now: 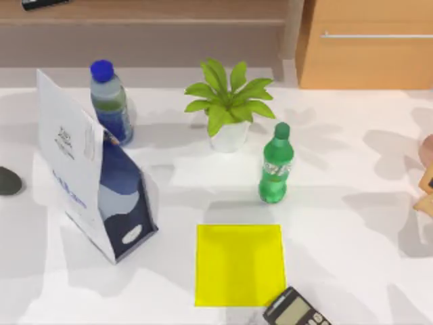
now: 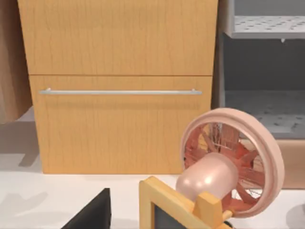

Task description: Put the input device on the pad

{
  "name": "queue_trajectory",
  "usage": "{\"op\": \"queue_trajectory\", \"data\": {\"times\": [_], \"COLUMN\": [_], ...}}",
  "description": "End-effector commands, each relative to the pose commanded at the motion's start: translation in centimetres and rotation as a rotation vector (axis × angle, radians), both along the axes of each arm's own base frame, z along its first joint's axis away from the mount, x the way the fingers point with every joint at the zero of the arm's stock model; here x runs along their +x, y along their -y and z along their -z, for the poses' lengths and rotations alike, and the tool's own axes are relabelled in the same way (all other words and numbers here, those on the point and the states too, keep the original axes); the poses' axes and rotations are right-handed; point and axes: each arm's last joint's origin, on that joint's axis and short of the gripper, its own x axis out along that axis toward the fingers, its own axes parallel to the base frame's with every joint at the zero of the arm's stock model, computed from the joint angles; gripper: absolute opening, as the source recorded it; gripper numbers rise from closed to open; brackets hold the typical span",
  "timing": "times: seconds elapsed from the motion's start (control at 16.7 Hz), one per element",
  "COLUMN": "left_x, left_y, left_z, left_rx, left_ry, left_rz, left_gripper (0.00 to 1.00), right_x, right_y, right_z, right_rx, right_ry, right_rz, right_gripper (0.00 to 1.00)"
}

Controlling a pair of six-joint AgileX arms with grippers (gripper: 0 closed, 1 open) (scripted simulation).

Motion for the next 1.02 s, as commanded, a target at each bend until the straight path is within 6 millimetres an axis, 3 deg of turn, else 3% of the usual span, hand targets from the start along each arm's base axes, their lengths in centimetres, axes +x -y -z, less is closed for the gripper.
{"op": "queue_trajectory", "data": {"times": [0.24, 0.48, 1.02], "left_x": [4.9, 7.3, 7.7], "left_y": [-0.4, -0.1, -0.2], "left_z": [5.3, 9.4, 10.7], "left_rx": [-0.004, -0.032, -0.039], "left_ry": [-0.254, -0.399, -0.426], "left_rz": [0.211, 0.335, 0.354], "left_gripper": [1.0, 1.0, 1.0], "right_x": [0.0, 0.0, 0.0], "right_y": [0.0, 0.0, 0.0], "right_z": [0.0, 0.0, 0.0], "right_rx": [0.0, 0.0, 0.0], "right_ry": [0.0, 0.0, 0.0], "right_rz": [0.0, 0.0, 0.0], "right_gripper": [1.0, 1.0, 1.0]}}
